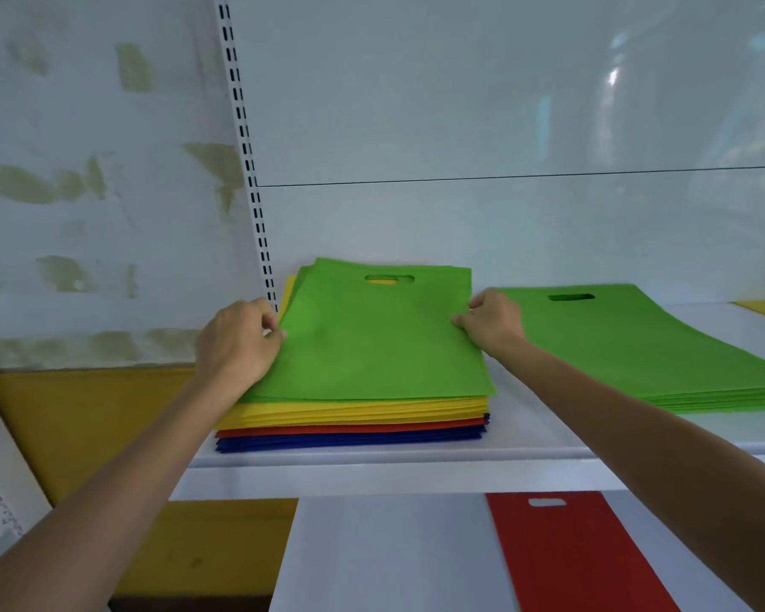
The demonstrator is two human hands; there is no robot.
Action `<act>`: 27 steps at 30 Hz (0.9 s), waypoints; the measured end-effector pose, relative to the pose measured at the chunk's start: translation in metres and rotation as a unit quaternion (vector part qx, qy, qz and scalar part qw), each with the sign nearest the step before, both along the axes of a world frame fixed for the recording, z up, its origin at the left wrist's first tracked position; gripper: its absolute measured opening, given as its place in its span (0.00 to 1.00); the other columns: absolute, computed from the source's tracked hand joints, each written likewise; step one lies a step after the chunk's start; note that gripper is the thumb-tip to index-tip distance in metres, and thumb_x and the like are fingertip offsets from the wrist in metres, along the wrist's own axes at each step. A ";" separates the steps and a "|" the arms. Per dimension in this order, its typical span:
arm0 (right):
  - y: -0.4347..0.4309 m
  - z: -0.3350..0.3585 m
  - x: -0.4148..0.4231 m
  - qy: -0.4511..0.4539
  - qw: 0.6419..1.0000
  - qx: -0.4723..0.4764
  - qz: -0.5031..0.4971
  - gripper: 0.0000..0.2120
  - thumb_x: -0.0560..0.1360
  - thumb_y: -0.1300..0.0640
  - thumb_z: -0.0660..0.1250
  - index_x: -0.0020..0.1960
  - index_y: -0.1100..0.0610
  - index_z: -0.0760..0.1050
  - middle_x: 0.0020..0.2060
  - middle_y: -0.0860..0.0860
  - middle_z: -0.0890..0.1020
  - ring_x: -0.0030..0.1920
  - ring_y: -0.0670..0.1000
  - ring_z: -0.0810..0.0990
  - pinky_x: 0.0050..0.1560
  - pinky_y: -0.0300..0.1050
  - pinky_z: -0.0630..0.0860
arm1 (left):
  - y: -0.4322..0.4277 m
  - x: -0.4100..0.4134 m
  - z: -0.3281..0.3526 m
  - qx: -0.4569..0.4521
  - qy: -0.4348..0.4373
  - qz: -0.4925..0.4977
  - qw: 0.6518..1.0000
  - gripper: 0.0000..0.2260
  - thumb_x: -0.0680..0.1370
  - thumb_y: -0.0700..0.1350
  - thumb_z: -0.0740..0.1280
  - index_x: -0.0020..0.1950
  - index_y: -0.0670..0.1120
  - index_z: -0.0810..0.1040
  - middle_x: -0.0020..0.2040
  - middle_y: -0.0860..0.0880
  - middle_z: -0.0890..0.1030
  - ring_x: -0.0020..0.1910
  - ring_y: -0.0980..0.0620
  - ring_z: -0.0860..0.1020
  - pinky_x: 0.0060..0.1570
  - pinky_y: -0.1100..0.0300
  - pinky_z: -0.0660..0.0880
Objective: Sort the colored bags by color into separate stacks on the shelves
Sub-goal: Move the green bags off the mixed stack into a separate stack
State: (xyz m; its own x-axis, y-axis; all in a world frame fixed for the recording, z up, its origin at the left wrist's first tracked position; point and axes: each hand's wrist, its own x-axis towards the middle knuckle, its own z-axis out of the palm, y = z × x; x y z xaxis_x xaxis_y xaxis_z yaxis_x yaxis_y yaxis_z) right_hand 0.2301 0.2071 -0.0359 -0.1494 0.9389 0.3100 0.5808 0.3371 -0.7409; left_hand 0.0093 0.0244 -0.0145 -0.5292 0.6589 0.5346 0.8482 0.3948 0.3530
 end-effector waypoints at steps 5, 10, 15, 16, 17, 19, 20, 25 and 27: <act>0.017 0.014 0.041 0.028 0.996 0.080 -0.001 0.11 0.74 0.61 0.67 0.56 0.60 0.74 0.38 0.53 0.77 0.41 0.53 0.75 0.47 0.48 0.76 | 0.027 0.036 0.015 0.014 -0.020 -0.054 0.998 0.10 0.76 0.43 0.66 0.57 0.47 0.75 0.52 0.45 0.82 0.56 0.42 0.76 0.53 0.51 0.73; 0.045 0.043 0.117 -0.003 0.991 0.133 -0.011 0.08 0.76 0.61 0.64 0.52 0.61 0.80 0.50 0.56 0.82 0.51 0.52 0.79 0.55 0.39 0.71 | 0.070 0.099 0.030 0.029 -0.031 -0.109 0.993 0.11 0.77 0.41 0.64 0.58 0.45 0.80 0.58 0.44 0.80 0.59 0.44 0.77 0.60 0.52 0.72; 0.069 0.057 0.194 -0.024 0.992 0.125 0.002 0.14 0.77 0.60 0.61 0.61 0.60 0.76 0.59 0.55 0.79 0.60 0.52 0.75 0.57 0.38 0.67 | 0.106 0.169 0.039 0.027 -0.054 -0.143 0.988 0.16 0.76 0.46 0.65 0.62 0.42 0.77 0.63 0.42 0.77 0.63 0.45 0.74 0.62 0.57 0.68; 0.073 0.057 0.207 -0.036 0.992 0.120 0.003 0.15 0.78 0.59 0.61 0.63 0.60 0.75 0.61 0.55 0.78 0.61 0.52 0.74 0.57 0.38 0.66 | 0.111 0.182 0.040 0.016 -0.051 -0.148 0.987 0.18 0.77 0.48 0.65 0.64 0.42 0.76 0.64 0.42 0.76 0.64 0.45 0.73 0.62 0.57 0.68; 0.078 0.056 0.218 -0.052 0.992 0.115 0.007 0.17 0.78 0.59 0.61 0.65 0.59 0.73 0.63 0.55 0.76 0.63 0.53 0.73 0.59 0.38 0.66 | 0.116 0.195 0.040 0.004 -0.047 -0.155 0.987 0.19 0.77 0.49 0.64 0.64 0.42 0.75 0.64 0.43 0.75 0.64 0.45 0.72 0.62 0.57 0.68; 0.086 0.054 0.238 -0.090 0.990 0.104 0.017 0.19 0.78 0.57 0.60 0.68 0.59 0.69 0.67 0.55 0.72 0.67 0.54 0.69 0.64 0.41 0.63 | 0.127 0.218 0.040 -0.020 -0.038 -0.170 0.985 0.19 0.76 0.51 0.64 0.63 0.42 0.76 0.63 0.42 0.77 0.63 0.44 0.73 0.60 0.56 0.70; 0.089 0.053 0.246 -0.108 0.989 0.099 0.020 0.20 0.79 0.56 0.60 0.70 0.60 0.67 0.68 0.55 0.70 0.68 0.54 0.68 0.66 0.42 0.62 | 0.131 0.229 0.038 -0.033 -0.033 -0.170 0.984 0.18 0.76 0.51 0.64 0.60 0.41 0.78 0.61 0.41 0.78 0.61 0.44 0.75 0.58 0.55 0.71; 0.100 0.041 0.272 -0.178 0.980 0.065 0.061 0.22 0.80 0.55 0.59 0.71 0.62 0.63 0.70 0.56 0.67 0.69 0.56 0.65 0.66 0.43 0.61 | 0.147 0.264 0.005 -0.121 -0.018 -0.156 0.980 0.18 0.75 0.52 0.64 0.54 0.39 0.79 0.53 0.38 0.80 0.54 0.42 0.77 0.52 0.53 0.74; 0.106 0.030 0.276 -0.230 0.970 0.033 0.068 0.22 0.80 0.54 0.59 0.70 0.63 0.64 0.69 0.58 0.68 0.68 0.57 0.66 0.65 0.44 0.63 | 0.149 0.268 -0.013 -0.158 -0.023 -0.150 0.976 0.18 0.75 0.54 0.63 0.53 0.41 0.79 0.52 0.40 0.81 0.51 0.42 0.78 0.51 0.52 0.75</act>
